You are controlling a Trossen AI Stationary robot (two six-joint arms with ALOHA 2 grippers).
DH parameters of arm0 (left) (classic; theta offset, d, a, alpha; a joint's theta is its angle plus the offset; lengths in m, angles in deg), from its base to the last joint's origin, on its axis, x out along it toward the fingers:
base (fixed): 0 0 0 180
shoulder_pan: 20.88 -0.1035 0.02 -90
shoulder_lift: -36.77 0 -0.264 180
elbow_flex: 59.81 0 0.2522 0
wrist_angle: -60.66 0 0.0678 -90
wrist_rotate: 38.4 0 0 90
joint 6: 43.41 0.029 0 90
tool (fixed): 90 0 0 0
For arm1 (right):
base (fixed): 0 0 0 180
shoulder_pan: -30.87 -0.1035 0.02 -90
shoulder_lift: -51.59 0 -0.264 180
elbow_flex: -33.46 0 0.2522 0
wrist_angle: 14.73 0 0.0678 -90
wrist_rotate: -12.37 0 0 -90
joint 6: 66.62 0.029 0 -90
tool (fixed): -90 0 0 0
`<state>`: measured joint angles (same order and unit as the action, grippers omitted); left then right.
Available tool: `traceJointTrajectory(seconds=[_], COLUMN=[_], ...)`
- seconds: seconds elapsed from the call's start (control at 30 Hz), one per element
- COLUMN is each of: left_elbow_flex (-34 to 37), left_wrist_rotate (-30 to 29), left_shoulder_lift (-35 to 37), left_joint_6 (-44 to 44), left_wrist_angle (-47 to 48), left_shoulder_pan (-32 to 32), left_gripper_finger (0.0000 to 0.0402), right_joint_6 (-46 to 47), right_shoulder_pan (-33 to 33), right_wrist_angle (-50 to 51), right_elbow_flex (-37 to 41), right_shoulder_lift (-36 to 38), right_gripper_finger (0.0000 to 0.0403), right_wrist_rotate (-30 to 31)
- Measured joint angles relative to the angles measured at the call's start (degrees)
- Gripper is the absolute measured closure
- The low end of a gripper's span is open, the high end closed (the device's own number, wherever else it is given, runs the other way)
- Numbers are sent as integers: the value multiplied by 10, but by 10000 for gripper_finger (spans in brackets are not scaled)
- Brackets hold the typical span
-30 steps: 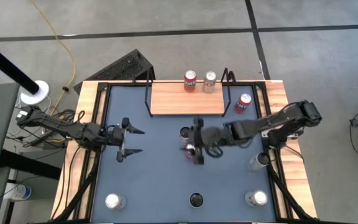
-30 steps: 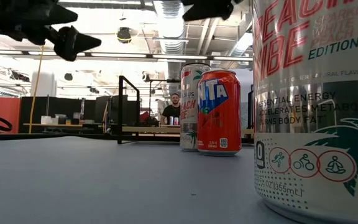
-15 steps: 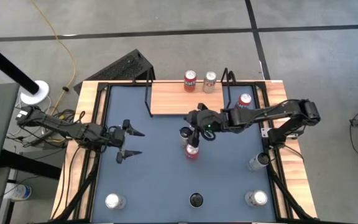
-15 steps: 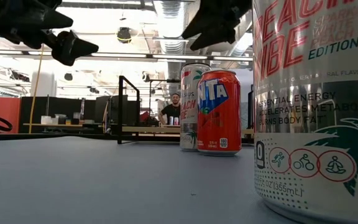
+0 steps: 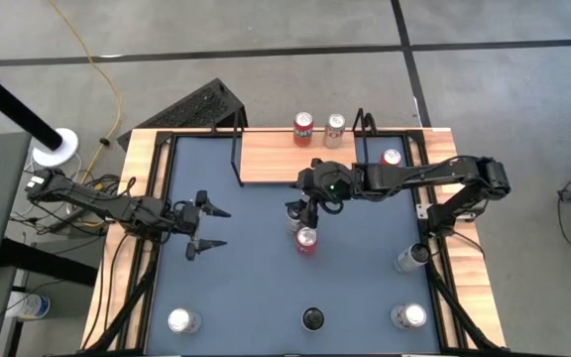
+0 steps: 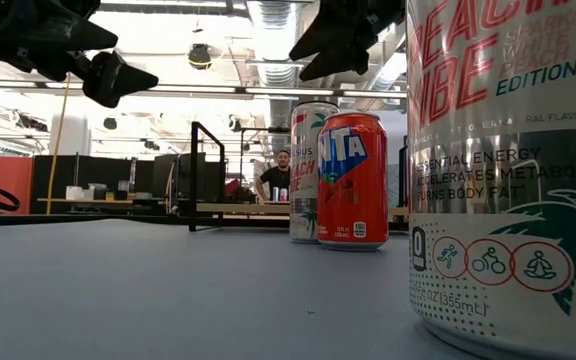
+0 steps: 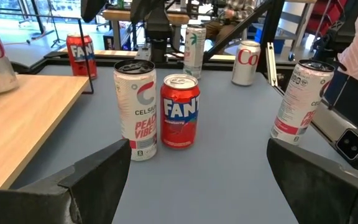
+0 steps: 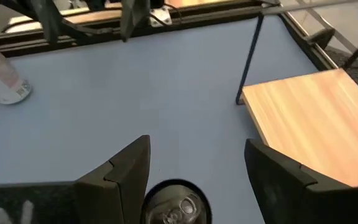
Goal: Place canned beverage on shelf
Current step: Put the top left black soda can on the shelf
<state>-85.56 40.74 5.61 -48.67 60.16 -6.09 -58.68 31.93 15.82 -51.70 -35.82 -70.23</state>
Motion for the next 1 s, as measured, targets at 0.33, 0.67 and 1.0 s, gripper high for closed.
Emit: traceJointTrajectory(seconds=[0.33, 0.67, 1.0], left_elbow_flex=[0, 0, 0], left_wrist_rotate=[-1, -1, 0], left_shoulder_lift=[0, 0, 0], left_joint_6=[-5, -11, -19], left_wrist_angle=[-2, -2, 22], left_shoulder_pan=[0, 0, 0], left_gripper_finger=[38, 38, 38], right_joint_6=[-24, -77, 2], right_shoulder_pan=[39, 59, 19], right_wrist_angle=[-2, 33, 186], right_elbow_flex=[0, -55, -82], right_shoulder_lift=[4, 4, 4], right_gripper_finger=[151, 89, 50], right_wrist_rotate=[-80, -90, 8])
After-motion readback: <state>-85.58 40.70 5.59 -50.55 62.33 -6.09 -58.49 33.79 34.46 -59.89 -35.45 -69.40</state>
